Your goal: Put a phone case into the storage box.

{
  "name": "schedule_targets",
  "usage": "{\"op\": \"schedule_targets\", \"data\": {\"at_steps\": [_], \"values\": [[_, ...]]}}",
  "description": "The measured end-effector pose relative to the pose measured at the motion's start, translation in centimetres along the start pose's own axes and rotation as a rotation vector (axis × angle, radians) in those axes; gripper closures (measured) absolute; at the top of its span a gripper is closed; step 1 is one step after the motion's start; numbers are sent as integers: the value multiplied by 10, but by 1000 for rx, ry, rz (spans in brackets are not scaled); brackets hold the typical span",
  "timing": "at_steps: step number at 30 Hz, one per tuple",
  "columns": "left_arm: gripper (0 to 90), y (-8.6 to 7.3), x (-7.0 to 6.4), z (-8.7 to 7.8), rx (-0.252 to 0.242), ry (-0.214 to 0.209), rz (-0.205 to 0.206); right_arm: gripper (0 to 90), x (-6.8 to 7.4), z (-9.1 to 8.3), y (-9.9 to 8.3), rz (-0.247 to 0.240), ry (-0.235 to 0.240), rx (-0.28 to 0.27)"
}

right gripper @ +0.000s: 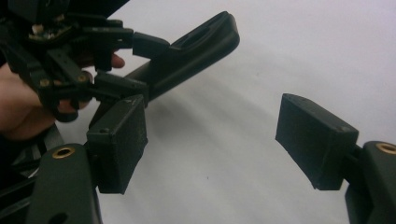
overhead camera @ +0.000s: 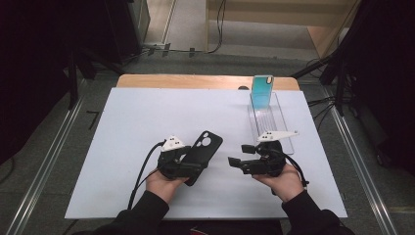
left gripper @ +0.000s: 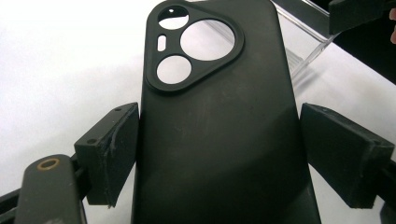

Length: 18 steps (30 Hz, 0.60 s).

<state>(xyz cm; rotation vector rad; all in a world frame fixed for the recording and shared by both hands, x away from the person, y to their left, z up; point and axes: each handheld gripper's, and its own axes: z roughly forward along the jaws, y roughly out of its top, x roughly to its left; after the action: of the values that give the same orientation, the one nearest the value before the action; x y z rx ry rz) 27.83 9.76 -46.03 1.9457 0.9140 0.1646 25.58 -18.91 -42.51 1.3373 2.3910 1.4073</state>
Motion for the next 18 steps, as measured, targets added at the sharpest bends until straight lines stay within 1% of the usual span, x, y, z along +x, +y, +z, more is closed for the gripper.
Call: {"op": "schedule_targets", "data": {"at_steps": [1, 2, 3, 5, 6, 8, 10, 11, 12, 13, 15, 18], "values": [[151, -1, -1, 0, -24, 1, 10, 226, 1, 1, 1, 4, -4, -5], [151, -2, -3, -1, -53, 13, 24, 225, 1, 2, 3, 14, -6, -8], [151, -3, -4, -1, -64, 22, 30, 224, 2, 3, 5, 25, -1, -12], [151, -5, -5, 0, -102, 25, 38, 224, 2, 4, 7, 35, 10, -27], [151, -6, -6, 1, -116, 34, 40, 224, 3, 5, 9, 34, 12, -34], [151, -8, -7, 3, -142, 36, 51, 224, 5, 5, 12, 33, 13, -38], [150, -10, -8, 3, -168, 49, 71, 224, 6, 7, 15, 36, 16, -42], [150, -11, -9, 4, -190, 54, 76, 224, 7, 8, 17, 40, 20, -49], [150, -11, -9, 4, -210, 50, 75, 224, 7, 9, 18, 44, 18, -51], [150, -12, -9, 5, -226, 55, 72, 224, 8, 10, 19, 51, 20, -56], [150, -14, -9, 5, -251, 62, 81, 224, 8, 11, 22, 55, 24, -58], [150, -17, -10, 6, -279, 70, 79, 224, 9, 14, 27, 59, 29, -65]]}}
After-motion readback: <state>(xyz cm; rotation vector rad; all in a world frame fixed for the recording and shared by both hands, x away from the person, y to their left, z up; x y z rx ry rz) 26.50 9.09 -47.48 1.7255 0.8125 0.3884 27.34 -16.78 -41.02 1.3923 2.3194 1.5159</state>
